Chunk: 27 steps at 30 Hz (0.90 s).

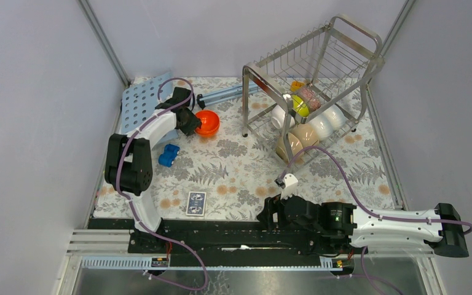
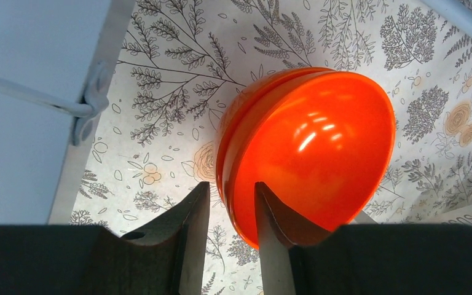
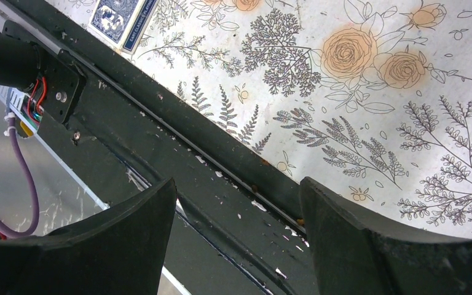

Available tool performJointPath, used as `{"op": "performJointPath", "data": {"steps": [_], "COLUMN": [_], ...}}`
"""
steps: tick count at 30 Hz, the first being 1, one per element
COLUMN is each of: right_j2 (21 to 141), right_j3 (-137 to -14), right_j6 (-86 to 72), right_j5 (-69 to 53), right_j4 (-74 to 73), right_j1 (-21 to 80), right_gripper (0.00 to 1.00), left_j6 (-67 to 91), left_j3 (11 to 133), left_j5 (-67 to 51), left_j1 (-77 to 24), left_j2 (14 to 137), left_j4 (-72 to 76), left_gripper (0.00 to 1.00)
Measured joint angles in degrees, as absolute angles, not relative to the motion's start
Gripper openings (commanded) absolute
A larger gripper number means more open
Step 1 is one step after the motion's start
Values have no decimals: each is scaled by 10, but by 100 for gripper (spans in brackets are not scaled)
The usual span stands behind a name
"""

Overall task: Unload the bowls from the dish rack
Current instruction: Place the bowl with the bowl.

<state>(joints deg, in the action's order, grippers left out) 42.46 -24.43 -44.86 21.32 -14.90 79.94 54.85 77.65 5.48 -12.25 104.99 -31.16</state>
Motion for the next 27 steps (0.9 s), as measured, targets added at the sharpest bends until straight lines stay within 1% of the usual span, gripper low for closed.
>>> {"op": "performJointPath", "data": {"steps": [12,16,23,27], "right_j2": [425,423,414,414], "right_j3": [-244,-244,-244,-244], "right_j6": [-449,-449,-449,-449], "right_j5": [216,216,219,219], "right_j4": [-149,-149,-150,-153], "right_j1": [800,800,800,800], "right_gripper": [80,80,80,80], "left_j6": [525,523,516,511], "left_j3": [776,776,776,776], "left_j5": [63,65,66,66], "left_j1": [-120,-118,-116,-116], "left_j2": [1013,1011,1011,1011], "left_j4": [-319,-319,-320,-320], "left_gripper": [37,31,15,13]}}
